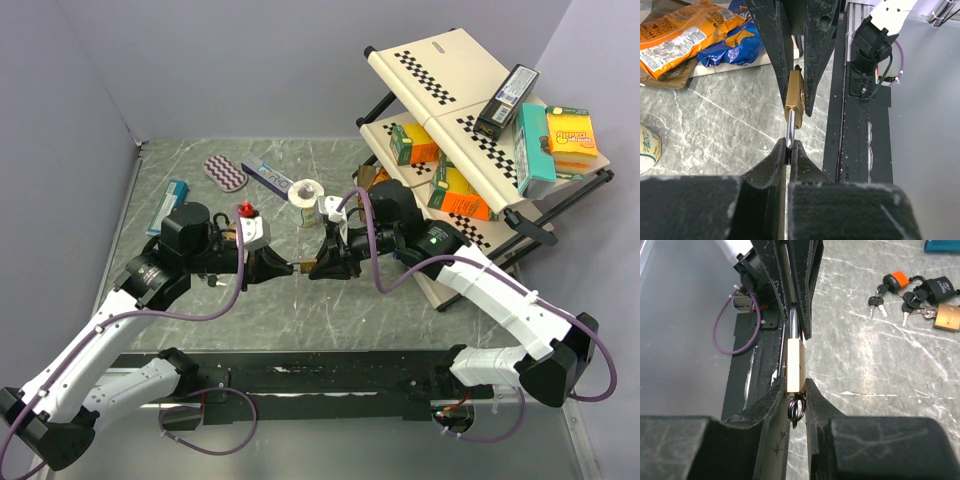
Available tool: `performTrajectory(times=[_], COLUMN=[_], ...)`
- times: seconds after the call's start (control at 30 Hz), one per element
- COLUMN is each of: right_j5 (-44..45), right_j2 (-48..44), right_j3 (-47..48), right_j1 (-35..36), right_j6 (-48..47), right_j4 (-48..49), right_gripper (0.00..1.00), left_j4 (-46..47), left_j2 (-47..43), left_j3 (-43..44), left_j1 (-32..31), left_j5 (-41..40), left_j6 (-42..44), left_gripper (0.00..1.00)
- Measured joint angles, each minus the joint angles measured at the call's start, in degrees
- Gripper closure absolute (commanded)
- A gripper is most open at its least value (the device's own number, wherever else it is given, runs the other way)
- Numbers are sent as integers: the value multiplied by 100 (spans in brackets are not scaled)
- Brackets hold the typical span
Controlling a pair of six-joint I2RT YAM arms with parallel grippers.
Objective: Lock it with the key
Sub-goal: Lock the lock.
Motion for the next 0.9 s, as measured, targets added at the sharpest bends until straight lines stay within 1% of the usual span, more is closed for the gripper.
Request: performTrajectory(times=[0.07,0.27,0.53,0.7,0.9], right_j5=[-11,-87,-83,22,262], right_j2=[35,52,70,76,85], right_j3=[55,83,83,94,109], right_j1=[-9,-37,-52,-33,15], right_j6=[15,105,328,317,365], right_j4=[-59,-94,-116,-138,-201], right_gripper=[90,92,94,97,99], left_j4=[-2,4,63,205,302], left_j2=[35,109,201,280,343], left_j3=[24,72,76,72,20], left_j1=[2,2,-15,-46,-81], left_j5=[13,74,140,160,127], left_j6=[17,-39,-363,-640,-761], left_gripper=[99,99,99,99,99])
